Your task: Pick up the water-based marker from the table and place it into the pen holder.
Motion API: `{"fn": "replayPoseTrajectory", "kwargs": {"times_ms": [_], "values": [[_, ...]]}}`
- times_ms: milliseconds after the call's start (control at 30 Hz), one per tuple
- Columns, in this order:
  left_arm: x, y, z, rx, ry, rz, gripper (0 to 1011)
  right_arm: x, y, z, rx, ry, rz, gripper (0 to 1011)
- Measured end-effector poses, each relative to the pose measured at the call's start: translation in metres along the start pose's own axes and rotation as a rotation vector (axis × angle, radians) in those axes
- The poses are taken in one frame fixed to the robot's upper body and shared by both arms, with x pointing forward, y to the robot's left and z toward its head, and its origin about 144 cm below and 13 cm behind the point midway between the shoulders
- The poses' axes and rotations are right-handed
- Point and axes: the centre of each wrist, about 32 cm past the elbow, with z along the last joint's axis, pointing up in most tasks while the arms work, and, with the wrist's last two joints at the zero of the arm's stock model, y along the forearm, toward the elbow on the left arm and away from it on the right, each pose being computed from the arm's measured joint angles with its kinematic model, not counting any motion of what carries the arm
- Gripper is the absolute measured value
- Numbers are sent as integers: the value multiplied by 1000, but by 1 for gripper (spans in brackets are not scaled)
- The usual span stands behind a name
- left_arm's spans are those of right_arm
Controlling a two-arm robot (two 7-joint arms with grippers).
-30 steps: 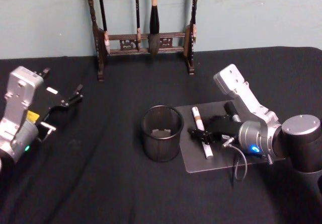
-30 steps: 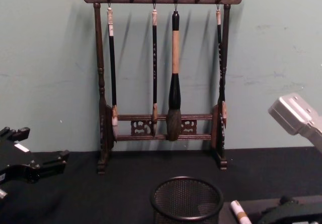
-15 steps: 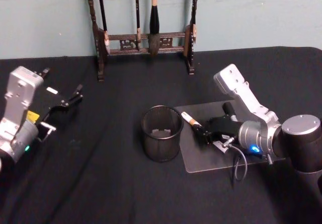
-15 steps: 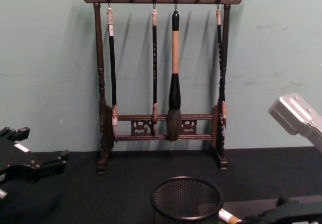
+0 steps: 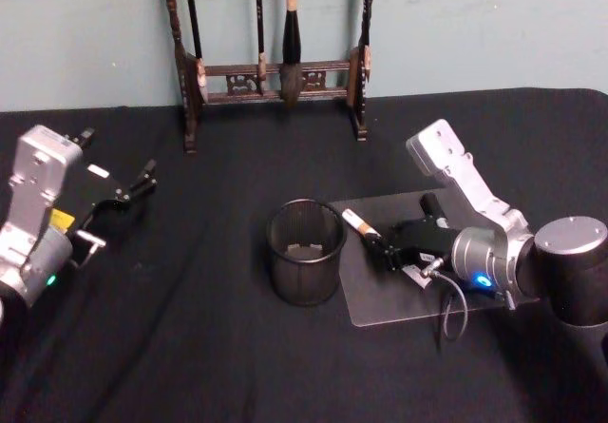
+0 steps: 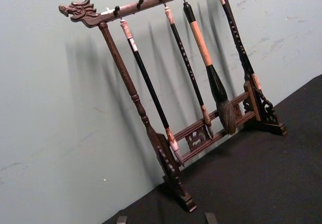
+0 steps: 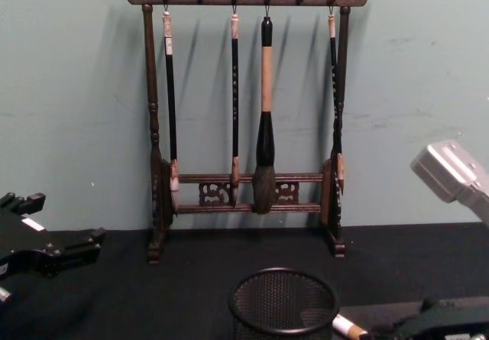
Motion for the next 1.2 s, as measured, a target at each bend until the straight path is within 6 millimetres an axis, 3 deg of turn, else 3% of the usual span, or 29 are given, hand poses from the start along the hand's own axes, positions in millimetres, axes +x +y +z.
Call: {"fn": "replayPoseTrajectory", "kwargs": {"times_ms": [433,667,1200], "values": [[0,0,0,0,0,0,1001,4,-13,5,141,41,-21,174],[0,0,0,0,0,0,1001,9,-20,2,346,88,-30,174],[0,0,0,0,0,0,1001,0,-10,-6,692,97,69,174]]}}
